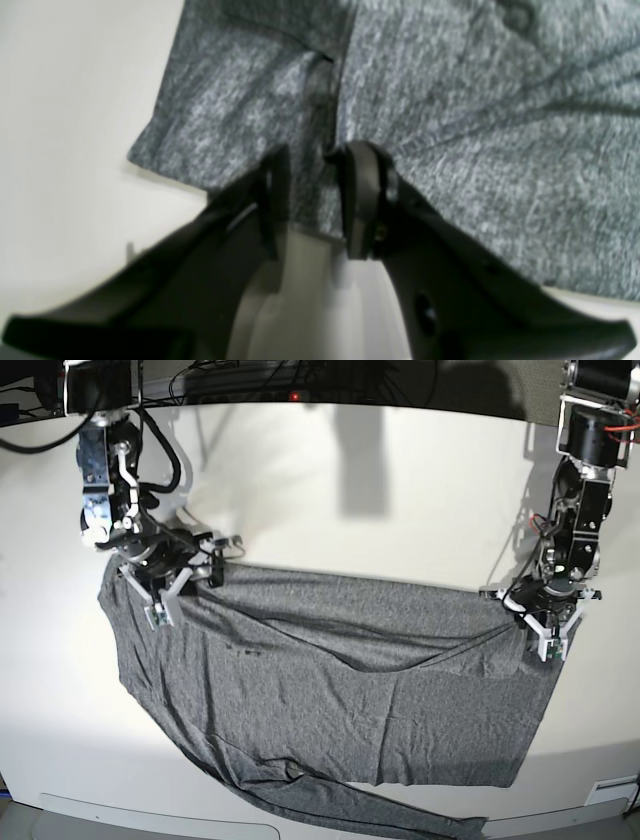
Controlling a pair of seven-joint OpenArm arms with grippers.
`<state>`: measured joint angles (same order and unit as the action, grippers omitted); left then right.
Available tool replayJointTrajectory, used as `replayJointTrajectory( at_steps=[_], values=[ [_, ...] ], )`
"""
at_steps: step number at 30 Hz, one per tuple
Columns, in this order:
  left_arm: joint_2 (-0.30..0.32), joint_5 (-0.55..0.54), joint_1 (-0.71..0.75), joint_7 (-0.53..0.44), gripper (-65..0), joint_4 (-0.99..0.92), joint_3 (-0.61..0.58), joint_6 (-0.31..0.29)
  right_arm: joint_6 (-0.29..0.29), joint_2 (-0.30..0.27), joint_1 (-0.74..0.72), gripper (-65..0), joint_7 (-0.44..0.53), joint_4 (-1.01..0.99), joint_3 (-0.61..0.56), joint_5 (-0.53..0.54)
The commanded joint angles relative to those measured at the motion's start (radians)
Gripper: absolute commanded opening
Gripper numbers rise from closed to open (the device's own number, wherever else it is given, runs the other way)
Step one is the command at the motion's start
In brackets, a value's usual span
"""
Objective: Fold the T-shirt properly
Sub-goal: 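Pull the held edge with both grippers toward the robot, straightening the shirt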
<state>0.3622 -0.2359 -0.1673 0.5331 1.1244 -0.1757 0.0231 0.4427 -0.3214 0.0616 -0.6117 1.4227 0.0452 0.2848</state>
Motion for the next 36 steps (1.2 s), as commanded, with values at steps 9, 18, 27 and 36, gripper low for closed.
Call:
replayJointTrajectory(
  at_steps=[9, 18, 27, 36],
  values=[
    [0.048, 0.008, 0.16, 0.208, -47.0, 0.069, -0.001, 0.006, -0.005, -0.011, 0.163, -36.7, -0.055, 0.178, 0.025, -0.018],
    [0.051, 0.008, 0.387, 0.207, -47.0, 0.071, -0.001, 0.01, -0.005, -0.011, 0.306, -36.7, -0.049, 0.227, 0.185, -0.018],
    [0.051, 0.008, 0.599, 0.201, -47.0, 0.247, -0.001, 0.01, -0.004, -0.011, 0.391, -36.7, -0.045, 0.229, 0.23, -0.006],
    [0.051, 0.082, 0.797, 0.211, -47.0, 0.525, -0.001, 0.012, -0.004, -0.012, 0.541, -36.7, -0.051, 0.372, 0.232, -0.024]
  ],
)
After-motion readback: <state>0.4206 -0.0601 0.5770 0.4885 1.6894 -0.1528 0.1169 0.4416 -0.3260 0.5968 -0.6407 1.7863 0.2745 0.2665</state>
